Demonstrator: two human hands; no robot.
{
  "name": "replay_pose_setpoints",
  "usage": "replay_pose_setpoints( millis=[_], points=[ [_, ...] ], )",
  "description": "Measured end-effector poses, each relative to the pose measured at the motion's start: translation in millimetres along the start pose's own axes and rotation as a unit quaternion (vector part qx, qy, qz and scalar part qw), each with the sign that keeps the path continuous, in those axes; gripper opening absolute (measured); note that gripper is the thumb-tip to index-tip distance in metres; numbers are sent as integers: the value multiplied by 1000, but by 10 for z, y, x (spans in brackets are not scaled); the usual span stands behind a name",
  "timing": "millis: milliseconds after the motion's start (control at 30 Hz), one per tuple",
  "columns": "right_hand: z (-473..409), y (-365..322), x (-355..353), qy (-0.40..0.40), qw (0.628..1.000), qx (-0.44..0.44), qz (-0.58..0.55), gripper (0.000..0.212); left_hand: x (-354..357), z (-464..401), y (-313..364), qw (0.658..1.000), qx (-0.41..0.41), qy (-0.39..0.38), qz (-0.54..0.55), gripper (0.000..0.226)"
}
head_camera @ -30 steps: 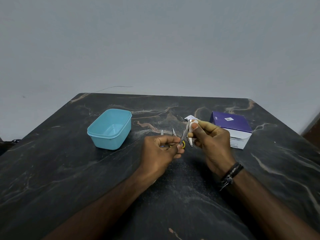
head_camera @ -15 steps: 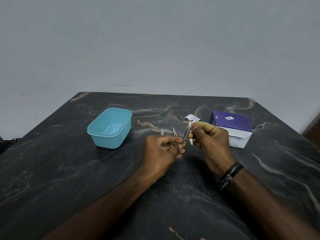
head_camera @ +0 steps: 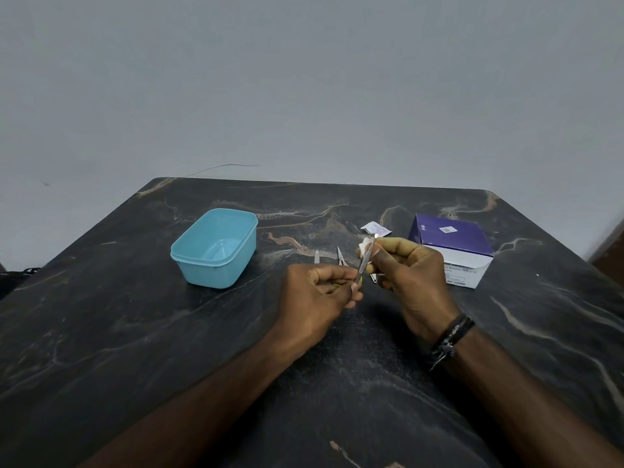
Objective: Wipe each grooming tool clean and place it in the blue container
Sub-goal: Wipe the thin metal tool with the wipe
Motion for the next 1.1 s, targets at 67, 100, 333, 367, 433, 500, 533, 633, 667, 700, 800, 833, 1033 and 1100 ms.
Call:
replay_pose_setpoints(
  millis=[67, 100, 333, 367, 433, 500, 533, 633, 667, 700, 800, 833, 1033, 1100],
  points=[
    [-3, 31, 32, -20, 1000, 15, 12, 11, -8, -2, -2, 1000, -1, 1, 8, 14],
    [-2, 42, 47, -29, 999, 22, 19, 11, -12, -2, -1, 1000, -1, 1, 11, 15],
    [-9, 27, 70, -43, 998, 27, 29, 13, -10, -10, 2, 1000, -1, -8, 8, 15],
    [-12, 9, 48, -33, 999, 20, 22, 12, 0, -8, 1, 1000, -2, -13, 5, 15],
    [-21, -29, -1, -15, 1000, 7, 5, 11, 26, -3, -10, 1000, -3, -20, 2, 15],
    [-20, -38, -23, -8, 1000, 1, 1, 10, 38, 6, -20, 1000, -6, -25, 2, 14],
    [-20, -29, -24, -9, 1000, 1, 4, 11, 40, 7, -20, 1000, -5, -24, 3, 13],
    [-16, 24, 17, -27, 999, 19, 30, 13, 19, 2, -14, 1000, -4, -12, 4, 13],
    [-14, 41, 47, -38, 998, 27, 35, 15, 3, -4, -15, 1000, -3, -6, 6, 13],
    [-9, 54, 74, -48, 998, 35, 37, 16, -13, -9, -18, 1000, -3, 0, 8, 13],
    [2, 66, 116, -73, 995, 46, 49, 14, -54, -17, -28, 1000, -1, 14, 11, 14],
    [2, 64, 118, -78, 994, 45, 56, 14, -60, -15, -31, 1000, -1, 15, 11, 15],
    [8, 13, 105, -68, 996, 27, 59, 14, -28, -23, -6, 1000, 10, 0, 13, 13],
    [-6, -19, 71, -50, 997, 15, 58, 16, -7, -22, -3, 1000, 12, -7, 8, 12]
  ],
)
Point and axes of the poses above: each hand's wrist, its own z-axis away from the middle knuckle, its own x-axis out of the palm, y = z × x, the point moved 6 cm from there along -z, towards the middle knuckle, and after that the axes turned 14 degrees about -y, right-handed, at the moved point
